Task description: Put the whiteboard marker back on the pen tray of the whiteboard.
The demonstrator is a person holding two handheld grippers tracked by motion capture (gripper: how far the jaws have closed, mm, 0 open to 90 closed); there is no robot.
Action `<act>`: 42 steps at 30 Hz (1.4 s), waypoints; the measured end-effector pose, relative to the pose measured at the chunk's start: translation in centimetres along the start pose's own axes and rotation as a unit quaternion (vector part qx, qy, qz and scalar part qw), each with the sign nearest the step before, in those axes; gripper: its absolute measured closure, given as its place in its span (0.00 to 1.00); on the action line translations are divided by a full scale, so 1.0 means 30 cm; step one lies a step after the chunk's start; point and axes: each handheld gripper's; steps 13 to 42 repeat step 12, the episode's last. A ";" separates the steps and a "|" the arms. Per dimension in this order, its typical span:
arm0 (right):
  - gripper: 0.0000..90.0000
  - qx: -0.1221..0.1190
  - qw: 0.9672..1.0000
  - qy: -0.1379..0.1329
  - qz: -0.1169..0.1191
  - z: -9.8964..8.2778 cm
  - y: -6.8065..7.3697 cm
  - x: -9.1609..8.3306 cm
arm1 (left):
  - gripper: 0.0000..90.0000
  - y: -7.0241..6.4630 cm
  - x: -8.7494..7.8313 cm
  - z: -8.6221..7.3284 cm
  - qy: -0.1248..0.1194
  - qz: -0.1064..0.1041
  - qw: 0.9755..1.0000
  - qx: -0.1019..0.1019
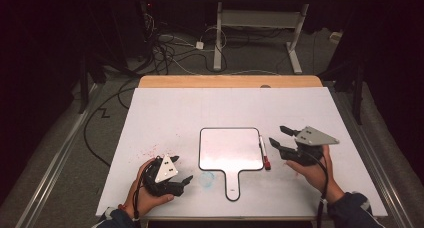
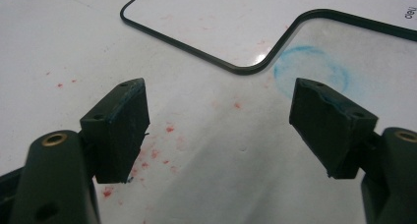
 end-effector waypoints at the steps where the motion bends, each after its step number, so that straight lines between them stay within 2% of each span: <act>1: 0.45 -0.002 1.000 -0.005 0.001 -0.010 0.001 -0.028 | 0.23 0.000 0.000 0.000 0.000 0.001 1.000 -0.001; 4: 0.42 -0.010 1.000 -0.015 0.001 -0.060 0.008 -0.105 | 0.23 0.000 0.003 0.002 0.002 0.003 1.000 0.001; 7: 0.39 -0.013 1.000 -0.007 0.001 -0.116 0.015 -0.151 | 0.23 -0.001 0.008 0.007 0.005 0.006 1.000 0.003; 10: 0.35 -0.003 1.000 0.017 0.005 -0.160 0.013 -0.164 | 0.23 -0.003 0.014 0.012 0.006 0.008 1.000 0.005; 11: 0.34 -0.001 1.000 0.021 0.000 -0.167 0.014 -0.166 | 0.23 -0.003 0.017 0.015 0.009 0.010 1.000 0.009; 12: 0.31 -0.001 1.000 0.027 -0.015 -0.173 0.014 -0.164 | 0.23 -0.003 0.020 0.017 0.010 0.010 1.000 0.012; 42: 0.31 -0.001 1.000 0.027 -0.015 -0.173 0.014 -0.164 | 0.23 -0.003 0.020 0.017 0.010 0.010 1.000 0.012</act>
Point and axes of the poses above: each handheld gripper's, and its own axes: x roughly forward along the jaws, z roughly out of its top, y roughly to its left, and after that the axes turned 2 degrees about x, right-handed
